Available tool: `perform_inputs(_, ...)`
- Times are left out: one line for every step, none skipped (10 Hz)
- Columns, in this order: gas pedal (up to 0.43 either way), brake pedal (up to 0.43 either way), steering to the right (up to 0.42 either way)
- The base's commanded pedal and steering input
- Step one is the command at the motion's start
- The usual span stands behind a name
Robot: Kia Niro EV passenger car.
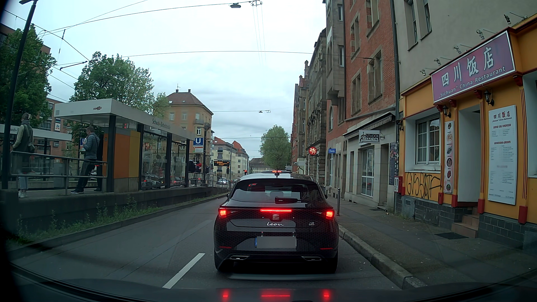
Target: Follow the waypoints while adhering to traffic rules and regulations
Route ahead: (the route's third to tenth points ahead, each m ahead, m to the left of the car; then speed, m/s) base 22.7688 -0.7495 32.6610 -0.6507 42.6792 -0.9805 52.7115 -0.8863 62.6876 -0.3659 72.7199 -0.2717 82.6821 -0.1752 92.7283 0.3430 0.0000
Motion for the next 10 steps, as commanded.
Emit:
perform_inputs(0.0, 0.268, -0.035)
perform_inputs(0.0, 0.268, -0.035)
perform_inputs(0.0, 0.268, -0.035)
perform_inputs(0.0, 0.268, -0.035)
perform_inputs(0.0, 0.274, -0.035)
perform_inputs(0.0, 0.268, -0.035)
perform_inputs(0.0, 0.274, -0.035)
perform_inputs(0.0, 0.268, -0.035)
perform_inputs(0.0, 0.274, -0.035)
perform_inputs(0.0, 0.274, -0.035)
